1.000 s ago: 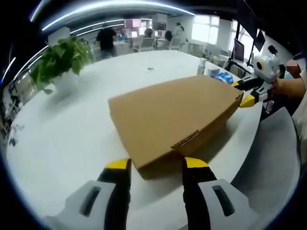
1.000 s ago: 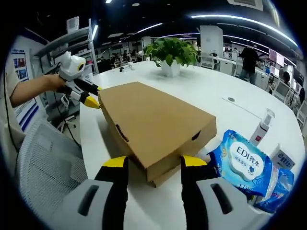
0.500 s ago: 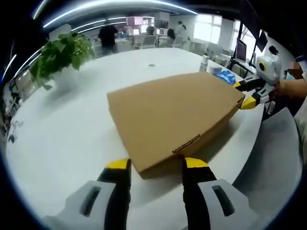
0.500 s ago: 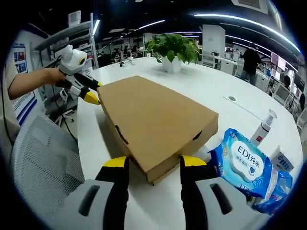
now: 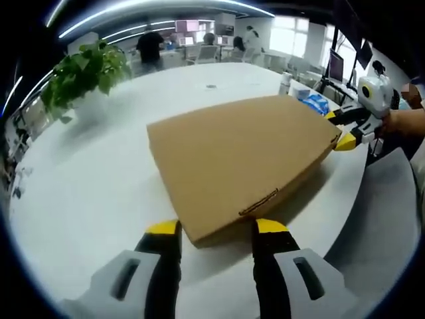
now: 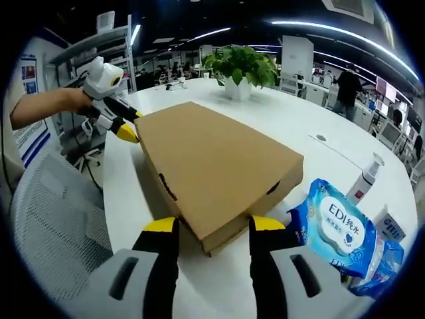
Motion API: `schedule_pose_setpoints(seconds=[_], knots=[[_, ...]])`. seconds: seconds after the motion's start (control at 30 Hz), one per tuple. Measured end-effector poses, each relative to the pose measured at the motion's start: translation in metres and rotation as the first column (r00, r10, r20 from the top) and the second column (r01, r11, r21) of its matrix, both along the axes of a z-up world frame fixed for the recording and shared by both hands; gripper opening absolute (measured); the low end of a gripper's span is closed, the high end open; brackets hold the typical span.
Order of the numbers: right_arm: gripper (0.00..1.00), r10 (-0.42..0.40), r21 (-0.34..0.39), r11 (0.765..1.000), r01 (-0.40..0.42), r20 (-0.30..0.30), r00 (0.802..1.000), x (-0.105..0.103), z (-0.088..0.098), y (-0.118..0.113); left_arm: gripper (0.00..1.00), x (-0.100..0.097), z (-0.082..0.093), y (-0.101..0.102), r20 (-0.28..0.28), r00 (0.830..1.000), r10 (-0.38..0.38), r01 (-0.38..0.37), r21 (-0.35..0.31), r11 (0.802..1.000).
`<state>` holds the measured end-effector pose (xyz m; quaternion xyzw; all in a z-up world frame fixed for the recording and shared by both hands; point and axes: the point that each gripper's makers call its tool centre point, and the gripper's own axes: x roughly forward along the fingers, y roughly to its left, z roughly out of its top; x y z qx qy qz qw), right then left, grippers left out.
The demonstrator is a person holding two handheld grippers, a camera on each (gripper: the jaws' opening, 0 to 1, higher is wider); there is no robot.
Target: Operate the shoe box by opening the lid, removing the specified soft item, and placing it in the target area until the item is outside and the box remains undamaged.
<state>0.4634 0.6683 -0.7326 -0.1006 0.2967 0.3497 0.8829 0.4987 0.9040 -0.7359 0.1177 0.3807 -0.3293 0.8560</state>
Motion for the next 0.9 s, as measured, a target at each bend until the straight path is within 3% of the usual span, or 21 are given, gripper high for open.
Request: schedule_pose_setpoints(seconds=[0.9], knots=[[0.39,0.013,-0.006,1.000,-0.013,0.000,1.000,0.045,0.000,-0.012,0.41,0.042,-0.001,-0.010,-0.008,1.000,0.011,-0.011,-0.005,1.000]])
